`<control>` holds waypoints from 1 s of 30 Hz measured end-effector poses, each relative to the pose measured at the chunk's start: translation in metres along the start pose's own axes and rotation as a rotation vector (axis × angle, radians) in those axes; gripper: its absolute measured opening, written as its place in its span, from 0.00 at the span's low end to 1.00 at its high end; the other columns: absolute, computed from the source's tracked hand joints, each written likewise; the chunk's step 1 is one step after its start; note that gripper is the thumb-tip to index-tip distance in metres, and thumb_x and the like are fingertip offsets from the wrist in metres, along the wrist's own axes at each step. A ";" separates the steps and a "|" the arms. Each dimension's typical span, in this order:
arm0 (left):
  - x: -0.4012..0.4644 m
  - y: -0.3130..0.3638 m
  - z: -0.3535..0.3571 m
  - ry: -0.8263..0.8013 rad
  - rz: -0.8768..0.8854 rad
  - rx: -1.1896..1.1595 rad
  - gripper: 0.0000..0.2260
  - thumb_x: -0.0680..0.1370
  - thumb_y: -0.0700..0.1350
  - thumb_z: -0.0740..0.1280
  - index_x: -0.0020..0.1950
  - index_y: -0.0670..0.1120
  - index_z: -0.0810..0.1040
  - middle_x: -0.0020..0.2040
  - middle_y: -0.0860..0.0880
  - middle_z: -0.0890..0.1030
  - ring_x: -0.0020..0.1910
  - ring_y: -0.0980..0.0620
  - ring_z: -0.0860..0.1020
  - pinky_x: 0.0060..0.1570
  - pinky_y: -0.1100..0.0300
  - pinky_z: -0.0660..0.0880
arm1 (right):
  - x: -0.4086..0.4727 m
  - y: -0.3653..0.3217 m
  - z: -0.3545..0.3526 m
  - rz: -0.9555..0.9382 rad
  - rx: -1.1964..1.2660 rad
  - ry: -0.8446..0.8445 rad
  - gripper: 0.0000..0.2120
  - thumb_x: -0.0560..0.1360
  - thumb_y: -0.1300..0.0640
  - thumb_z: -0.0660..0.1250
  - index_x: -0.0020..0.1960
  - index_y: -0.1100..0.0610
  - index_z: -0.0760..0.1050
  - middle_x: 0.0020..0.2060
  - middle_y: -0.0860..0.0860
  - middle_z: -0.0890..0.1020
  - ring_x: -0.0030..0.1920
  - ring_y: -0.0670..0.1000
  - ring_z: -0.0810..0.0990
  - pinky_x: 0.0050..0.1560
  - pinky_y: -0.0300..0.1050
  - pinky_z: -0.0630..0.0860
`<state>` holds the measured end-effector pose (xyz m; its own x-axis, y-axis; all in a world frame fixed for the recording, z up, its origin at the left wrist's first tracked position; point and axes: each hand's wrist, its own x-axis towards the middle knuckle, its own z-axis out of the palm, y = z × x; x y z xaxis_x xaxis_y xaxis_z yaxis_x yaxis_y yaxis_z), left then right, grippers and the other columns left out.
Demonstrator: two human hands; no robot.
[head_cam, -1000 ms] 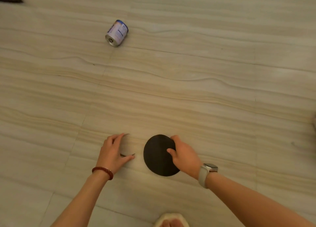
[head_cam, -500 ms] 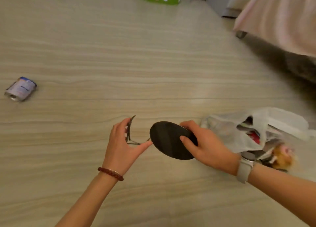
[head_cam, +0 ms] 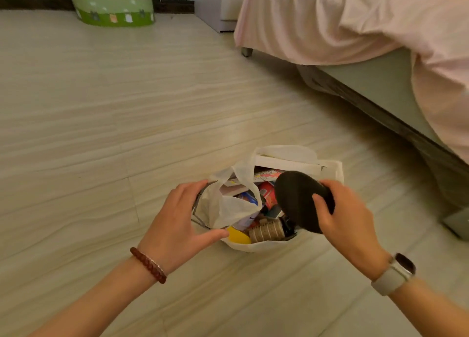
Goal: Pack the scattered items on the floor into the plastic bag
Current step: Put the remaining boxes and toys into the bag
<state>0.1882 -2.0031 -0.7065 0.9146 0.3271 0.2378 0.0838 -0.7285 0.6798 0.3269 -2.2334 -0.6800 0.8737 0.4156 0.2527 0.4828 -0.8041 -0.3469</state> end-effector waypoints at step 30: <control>0.034 0.040 0.058 -0.001 0.221 0.133 0.38 0.63 0.66 0.61 0.66 0.44 0.66 0.58 0.46 0.75 0.57 0.56 0.67 0.59 0.60 0.66 | 0.016 0.042 0.029 0.105 -0.037 0.226 0.24 0.75 0.52 0.62 0.68 0.60 0.64 0.64 0.58 0.71 0.64 0.55 0.67 0.63 0.50 0.68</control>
<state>0.2453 -2.0561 -0.7119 0.9170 0.1504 0.3693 -0.0668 -0.8551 0.5141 0.3625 -2.2484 -0.7165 0.8818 0.2267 0.4135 0.3838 -0.8546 -0.3499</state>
